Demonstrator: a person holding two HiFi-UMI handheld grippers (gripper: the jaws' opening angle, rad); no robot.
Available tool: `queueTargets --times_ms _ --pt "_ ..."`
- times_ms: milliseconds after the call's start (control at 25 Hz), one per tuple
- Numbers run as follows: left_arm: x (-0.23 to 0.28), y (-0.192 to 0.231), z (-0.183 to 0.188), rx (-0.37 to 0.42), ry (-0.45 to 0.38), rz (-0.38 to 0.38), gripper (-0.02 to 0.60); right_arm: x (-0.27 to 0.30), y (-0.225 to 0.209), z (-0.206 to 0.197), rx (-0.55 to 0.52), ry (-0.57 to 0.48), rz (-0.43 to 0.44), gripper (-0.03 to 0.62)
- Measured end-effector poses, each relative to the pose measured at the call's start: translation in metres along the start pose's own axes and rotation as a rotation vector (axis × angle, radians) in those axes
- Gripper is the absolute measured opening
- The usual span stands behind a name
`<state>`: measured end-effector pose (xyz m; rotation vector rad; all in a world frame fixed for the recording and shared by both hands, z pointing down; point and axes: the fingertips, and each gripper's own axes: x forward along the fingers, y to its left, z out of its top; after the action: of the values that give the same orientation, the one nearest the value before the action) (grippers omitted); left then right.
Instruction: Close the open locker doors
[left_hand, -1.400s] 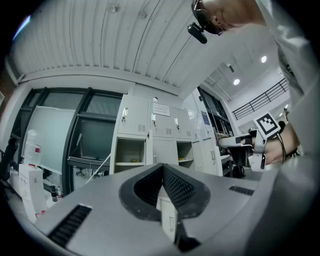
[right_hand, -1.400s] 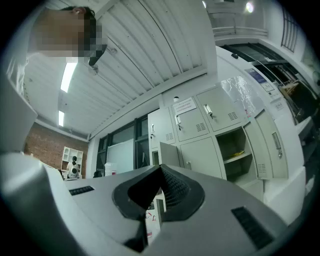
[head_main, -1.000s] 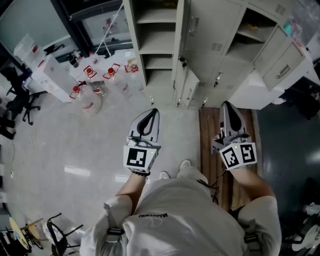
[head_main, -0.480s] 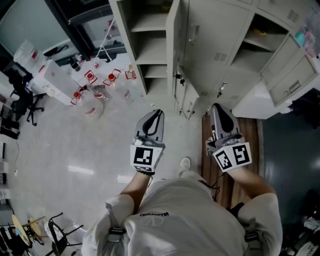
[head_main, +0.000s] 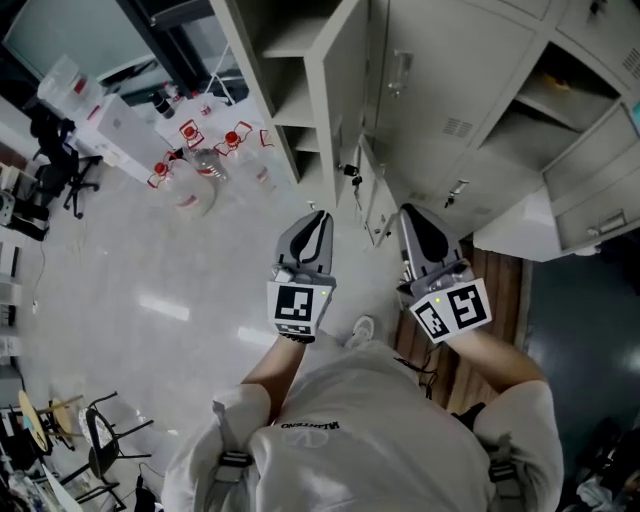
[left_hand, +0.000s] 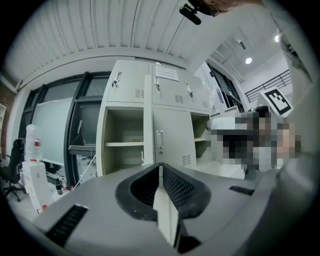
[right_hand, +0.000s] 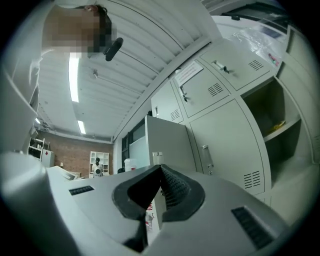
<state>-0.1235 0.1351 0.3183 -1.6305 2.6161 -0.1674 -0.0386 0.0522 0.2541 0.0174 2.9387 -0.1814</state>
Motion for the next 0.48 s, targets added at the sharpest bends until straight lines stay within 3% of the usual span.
queueTargets --times_ms 480 --pt "0.046 0.015 -0.030 -0.007 0.055 0.036 0.072 0.041 -0.012 -0.020 0.019 0.049 0.051 0.020"
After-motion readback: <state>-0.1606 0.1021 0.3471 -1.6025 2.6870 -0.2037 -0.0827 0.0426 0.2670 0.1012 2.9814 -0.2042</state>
